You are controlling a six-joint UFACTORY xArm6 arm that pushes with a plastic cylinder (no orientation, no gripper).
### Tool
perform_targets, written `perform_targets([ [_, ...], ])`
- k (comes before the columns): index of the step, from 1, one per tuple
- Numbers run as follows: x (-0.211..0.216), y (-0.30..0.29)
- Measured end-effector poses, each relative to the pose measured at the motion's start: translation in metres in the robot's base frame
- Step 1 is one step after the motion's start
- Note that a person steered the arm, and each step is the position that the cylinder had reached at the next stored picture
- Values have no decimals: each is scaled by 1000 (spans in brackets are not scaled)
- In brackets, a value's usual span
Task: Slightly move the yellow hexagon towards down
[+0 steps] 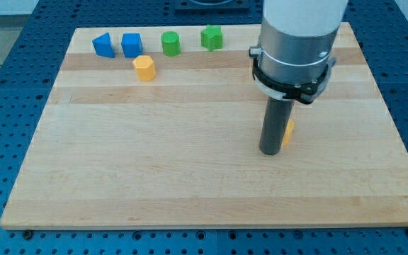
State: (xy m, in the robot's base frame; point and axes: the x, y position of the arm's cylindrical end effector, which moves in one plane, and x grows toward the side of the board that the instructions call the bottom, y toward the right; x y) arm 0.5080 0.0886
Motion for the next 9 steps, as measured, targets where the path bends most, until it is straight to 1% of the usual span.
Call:
perform_targets([
  [1,0,-11],
  [2,-19,-30],
  [3,-20,-9],
  [4,-20,-9],
  [5,-37,-40],
  [6,-109,-72],
  [7,-168,-75],
  [8,-184,-150],
  [9,-215,-193],
])
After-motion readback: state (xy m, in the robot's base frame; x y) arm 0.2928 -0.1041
